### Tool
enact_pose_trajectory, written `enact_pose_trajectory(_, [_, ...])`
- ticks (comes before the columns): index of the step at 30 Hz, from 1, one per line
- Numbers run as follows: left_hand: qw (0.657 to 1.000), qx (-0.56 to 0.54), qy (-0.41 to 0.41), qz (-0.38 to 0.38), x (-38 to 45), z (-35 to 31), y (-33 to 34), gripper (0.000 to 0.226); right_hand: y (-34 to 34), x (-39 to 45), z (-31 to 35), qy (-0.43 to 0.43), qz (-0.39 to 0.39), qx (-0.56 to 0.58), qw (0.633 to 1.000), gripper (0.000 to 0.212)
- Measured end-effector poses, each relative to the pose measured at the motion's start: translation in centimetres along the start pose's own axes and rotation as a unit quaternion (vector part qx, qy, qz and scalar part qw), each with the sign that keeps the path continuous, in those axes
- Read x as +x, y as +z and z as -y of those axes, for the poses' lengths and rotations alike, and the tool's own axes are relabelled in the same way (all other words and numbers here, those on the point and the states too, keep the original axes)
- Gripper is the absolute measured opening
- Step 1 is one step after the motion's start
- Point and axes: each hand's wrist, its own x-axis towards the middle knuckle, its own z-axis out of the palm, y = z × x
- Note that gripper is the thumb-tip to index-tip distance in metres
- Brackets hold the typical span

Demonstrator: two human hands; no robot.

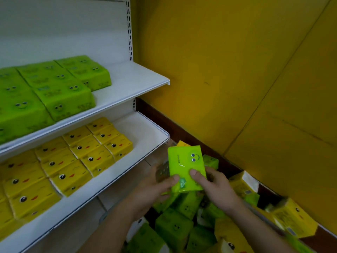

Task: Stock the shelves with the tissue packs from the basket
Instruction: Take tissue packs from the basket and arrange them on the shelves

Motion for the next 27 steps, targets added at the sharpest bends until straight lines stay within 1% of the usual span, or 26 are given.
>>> enact_pose_trajectory(2, [0.998, -0.022, 0.048, -0.041, -0.5, -1.6, 0.7, 0.047, 1.5, -1.1, 1.1, 0.003, -0.002, -0.005, 1.0, 0.042])
enact_pose_trajectory(4, [0.994, -0.009, 0.083, -0.074, -0.8, -3.4, 0.5, 0.035, 1.9, -1.2, 1.9, -0.003, 0.0, -0.037, 0.999, 0.053])
enact_pose_trajectory(5, [0.992, 0.001, 0.092, -0.082, -1.1, -4.2, 0.1, 0.032, 1.6, -1.0, 2.2, -0.021, -0.021, -0.056, 0.998, 0.053])
enact_pose_trajectory(7, [0.989, 0.027, 0.109, -0.095, -2.1, -6.1, -1.2, 0.028, 0.9, -0.3, 3.8, -0.066, -0.073, -0.066, 0.993, 0.039])
enact_pose_trajectory(8, [0.988, 0.044, 0.111, -0.102, -2.4, -7.0, -1.7, 0.026, 0.6, 0.2, 4.4, -0.072, -0.067, -0.047, 0.994, 0.041])
enact_pose_trajectory(10, [0.981, 0.09, 0.115, -0.126, -3.2, -8.9, -2.8, 0.022, 0.8, 1.1, 6.1, -0.116, -0.002, -0.017, 0.993, 0.063])
enact_pose_trajectory(11, [0.979, 0.101, 0.114, -0.136, -3.6, -9.7, -3.2, 0.022, 1.0, 1.5, 6.9, -0.161, 0.029, -0.044, 0.986, 0.073])
enact_pose_trajectory(12, [0.977, 0.105, 0.115, -0.147, -3.9, -10.5, -3.6, 0.02, 1.4, 1.8, 7.8, -0.213, 0.056, -0.097, 0.971, 0.084])
enact_pose_trajectory(13, [0.972, 0.117, 0.117, -0.166, -4.0, -11.4, -4.1, 0.019, 2.0, 2.0, 8.8, -0.259, 0.075, -0.166, 0.948, 0.092])
enact_pose_trajectory(15, [0.955, 0.153, 0.118, -0.223, -3.9, -13.0, -5.2, 0.022, 3.4, 2.9, 10.9, -0.333, 0.08, -0.266, 0.901, 0.1])
enact_pose_trajectory(16, [0.945, 0.161, 0.119, -0.257, -3.6, -13.8, -5.9, 0.028, 4.4, 3.3, 12.1, -0.35, 0.06, -0.287, 0.89, 0.1])
enact_pose_trajectory(18, [0.931, 0.159, 0.124, -0.306, -3.1, -15.5, -7.0, 0.039, 6.6, 4.4, 14.1, -0.366, -0.008, -0.311, 0.877, 0.099])
enact_pose_trajectory(20, [0.922, 0.148, 0.135, -0.332, -2.6, -17.4, -8.3, 0.049, 8.8, 5.8, 15.9, -0.387, -0.076, -0.319, 0.862, 0.093])
enact_pose_trajectory(21, [0.916, 0.161, 0.14, -0.341, -2.4, -18.4, -8.9, 0.054, 9.7, 6.8, 16.7, -0.399, -0.097, -0.312, 0.857, 0.09])
enact_pose_trajectory(22, [0.901, 0.202, 0.148, -0.353, -2.4, -19.4, -9.8, 0.056, 10.3, 8.0, 17.5, -0.404, -0.112, -0.305, 0.855, 0.088])
enact_pose_trajectory(23, [0.871, 0.272, 0.16, -0.376, -2.3, -20.2, -10.7, 0.054, 10.9, 9.4, 18.2, -0.399, -0.123, -0.299, 0.858, 0.087])
enact_pose_trajectory(24, [0.819, 0.359, 0.176, -0.41, -2.4, -20.7, -11.8, 0.048, 11.3, 11.0, 18.9, -0.385, -0.132, -0.293, 0.865, 0.088])
enact_pose_trajectory(26, [0.676, 0.528, 0.202, -0.473, -2.6, -21.3, -14.1, 0.038, 12.4, 14.5, 19.8, -0.343, -0.14, -0.271, 0.889, 0.09])
enact_pose_trajectory(27, [0.622, 0.597, 0.177, -0.475, -2.7, -21.4, -15.2, 0.035, 13.1, 16.3, 20.1, -0.326, -0.137, -0.262, 0.898, 0.09])
